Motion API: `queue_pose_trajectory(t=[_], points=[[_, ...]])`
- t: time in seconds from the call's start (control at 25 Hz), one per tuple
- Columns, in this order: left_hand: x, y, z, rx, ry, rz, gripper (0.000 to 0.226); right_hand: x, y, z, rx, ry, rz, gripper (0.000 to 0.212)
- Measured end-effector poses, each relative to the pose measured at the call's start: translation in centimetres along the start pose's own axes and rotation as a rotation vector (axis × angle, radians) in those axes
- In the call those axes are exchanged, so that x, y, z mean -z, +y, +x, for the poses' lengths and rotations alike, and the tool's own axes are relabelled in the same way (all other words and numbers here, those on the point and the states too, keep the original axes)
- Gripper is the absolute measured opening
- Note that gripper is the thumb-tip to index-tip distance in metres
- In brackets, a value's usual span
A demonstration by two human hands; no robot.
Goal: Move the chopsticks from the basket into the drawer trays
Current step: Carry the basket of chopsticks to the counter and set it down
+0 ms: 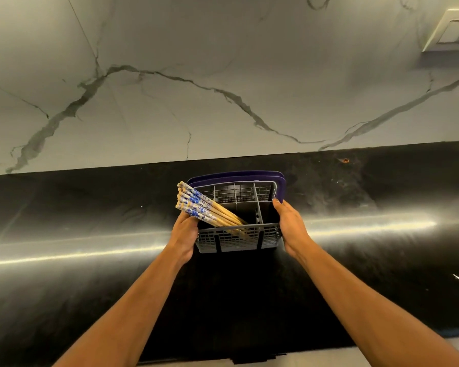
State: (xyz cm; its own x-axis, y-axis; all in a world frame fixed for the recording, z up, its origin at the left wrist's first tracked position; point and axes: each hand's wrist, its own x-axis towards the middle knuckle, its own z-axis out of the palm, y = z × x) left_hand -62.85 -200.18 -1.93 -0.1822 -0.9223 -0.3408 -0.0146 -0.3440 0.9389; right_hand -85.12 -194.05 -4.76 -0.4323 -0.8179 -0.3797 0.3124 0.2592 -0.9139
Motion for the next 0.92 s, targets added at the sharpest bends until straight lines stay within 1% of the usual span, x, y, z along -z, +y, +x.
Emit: queue_pose_trajectory(t=[0.36, 0.72, 0.84, 0.92], points=[[0.1, 0.1, 2.6, -0.011, -0.033, 0.013, 0.025, -0.9, 0.0, 1.7, 0.0, 0.032, 0.024, 0.031], [0.3, -0.3, 3.5, -0.021, -0.015, 0.003, 0.025, -1.2, -0.4, 1.6, 0.022, 0.036, 0.019, 0.031], [0.6, -0.3, 3.6, -0.061, 0.025, 0.008, 0.021, -1.2, -0.6, 0.9, 0.053, 0.029, 0.03, 0.031], [0.9, 0.1, 3.1, -0.112, 0.04, 0.0, 0.026, -1.0, -0.7, 0.4, 0.084, 0.024, 0.037, 0.034]])
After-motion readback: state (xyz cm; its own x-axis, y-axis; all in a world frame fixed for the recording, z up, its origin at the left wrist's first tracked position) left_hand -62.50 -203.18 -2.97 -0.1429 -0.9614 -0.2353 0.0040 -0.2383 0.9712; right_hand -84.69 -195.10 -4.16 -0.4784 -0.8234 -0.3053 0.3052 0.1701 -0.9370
